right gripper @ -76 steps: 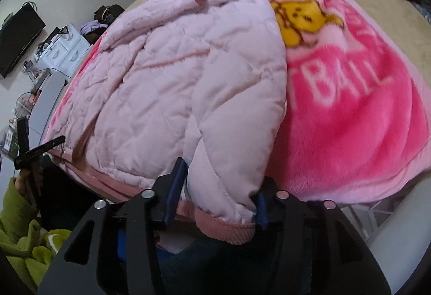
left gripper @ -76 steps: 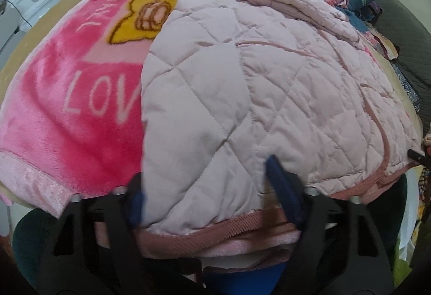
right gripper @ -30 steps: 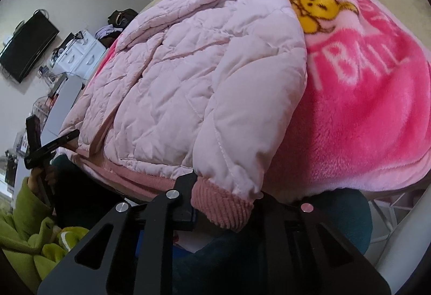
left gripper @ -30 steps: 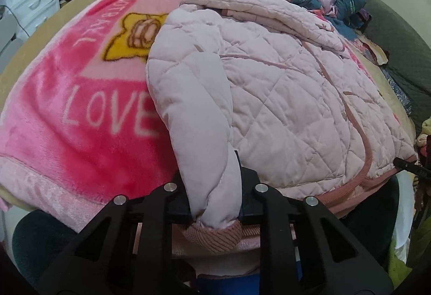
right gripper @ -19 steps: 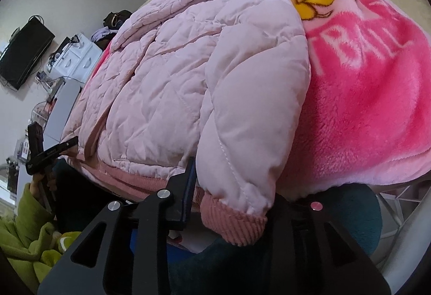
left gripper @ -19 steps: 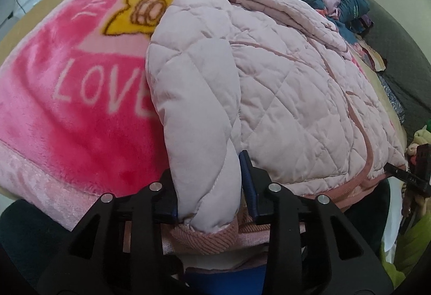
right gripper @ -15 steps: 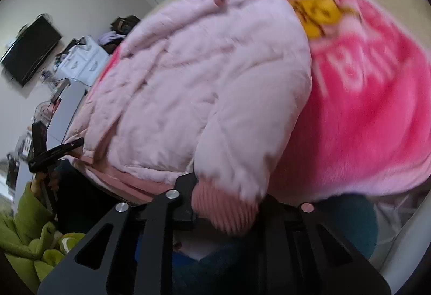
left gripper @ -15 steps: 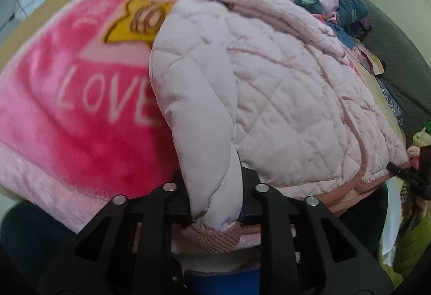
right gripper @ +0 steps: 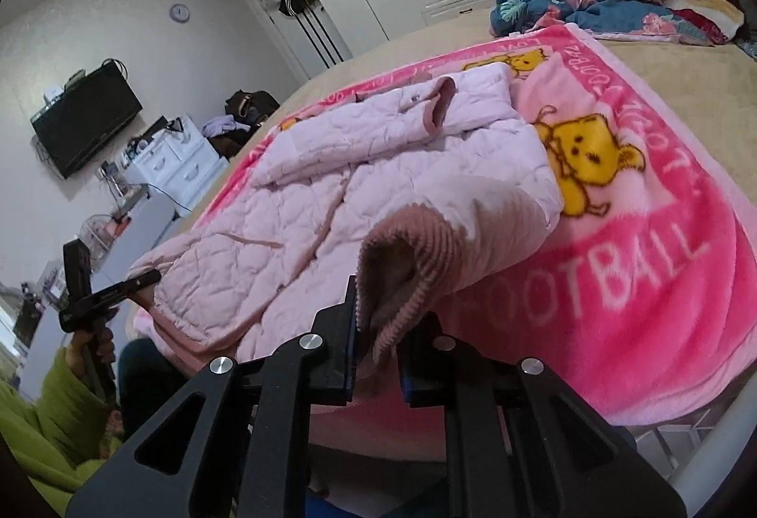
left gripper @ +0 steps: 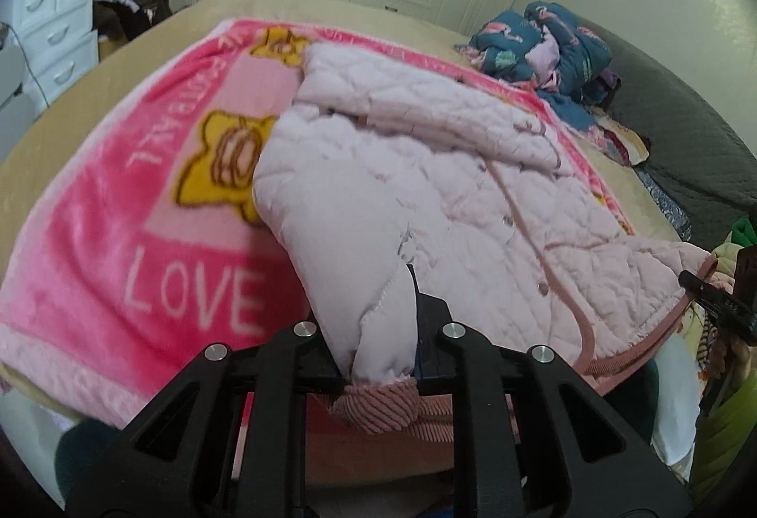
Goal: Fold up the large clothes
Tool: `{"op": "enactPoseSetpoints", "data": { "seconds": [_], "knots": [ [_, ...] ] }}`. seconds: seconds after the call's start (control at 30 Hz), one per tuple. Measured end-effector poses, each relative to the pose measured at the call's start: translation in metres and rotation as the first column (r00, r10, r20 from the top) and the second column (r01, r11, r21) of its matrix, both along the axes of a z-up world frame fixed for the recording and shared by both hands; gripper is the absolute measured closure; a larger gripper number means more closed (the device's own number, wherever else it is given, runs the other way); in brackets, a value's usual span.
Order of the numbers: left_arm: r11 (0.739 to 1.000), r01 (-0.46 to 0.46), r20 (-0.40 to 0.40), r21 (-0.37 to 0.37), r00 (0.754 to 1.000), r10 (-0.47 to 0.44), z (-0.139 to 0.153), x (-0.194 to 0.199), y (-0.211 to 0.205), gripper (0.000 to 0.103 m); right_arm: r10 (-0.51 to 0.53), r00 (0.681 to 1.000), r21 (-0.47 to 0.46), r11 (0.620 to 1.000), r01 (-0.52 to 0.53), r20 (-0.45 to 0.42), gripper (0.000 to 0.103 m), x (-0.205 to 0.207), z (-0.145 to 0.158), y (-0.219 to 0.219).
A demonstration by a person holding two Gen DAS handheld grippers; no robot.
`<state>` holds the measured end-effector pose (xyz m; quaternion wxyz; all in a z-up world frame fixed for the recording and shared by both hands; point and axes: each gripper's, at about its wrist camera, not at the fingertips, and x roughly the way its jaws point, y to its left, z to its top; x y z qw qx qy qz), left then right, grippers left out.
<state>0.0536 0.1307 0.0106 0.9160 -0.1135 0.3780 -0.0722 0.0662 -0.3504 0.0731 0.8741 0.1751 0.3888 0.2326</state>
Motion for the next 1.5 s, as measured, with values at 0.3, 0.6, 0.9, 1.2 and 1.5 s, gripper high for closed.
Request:
{"op": "enactPoseSetpoints", "data": {
  "seconds": [0.3, 0.6, 0.9, 1.2, 1.5],
  "knots": [
    [1.000, -0.017, 0.059, -0.012, 0.998, 0.017, 0.023, 0.014, -0.001, 0.093, -0.037, 0.999, 0.005, 0.999, 0.037, 0.015, 0.091, 0.017, 0.019, -0.004],
    [1.000, -0.023, 0.109, -0.009, 0.994, 0.024, 0.046, 0.027, -0.001, 0.093, -0.058, 0.997, 0.022, 0.998, 0.057, 0.059, 0.091, 0.030, 0.038, -0.005],
    [0.999, -0.032, 0.164, -0.010, 0.986, 0.033, 0.075, 0.046, -0.004, 0.093, -0.097, 0.991, 0.039, 0.995, 0.093, 0.089, 0.091, 0.046, 0.051, -0.011],
    [0.999, -0.040, 0.170, 0.025, 0.985, 0.035, 0.088, 0.069, -0.009, 0.093, -0.122, 0.987, 0.033, 0.992, 0.120, 0.105, 0.091, 0.063, 0.061, -0.010],
    [0.998, -0.047, 0.177, 0.038, 0.983, 0.039, 0.092, 0.088, -0.009, 0.093, -0.158, 0.981, 0.046, 0.987, 0.154, 0.112, 0.091, 0.087, 0.064, -0.011]
  ]
}}
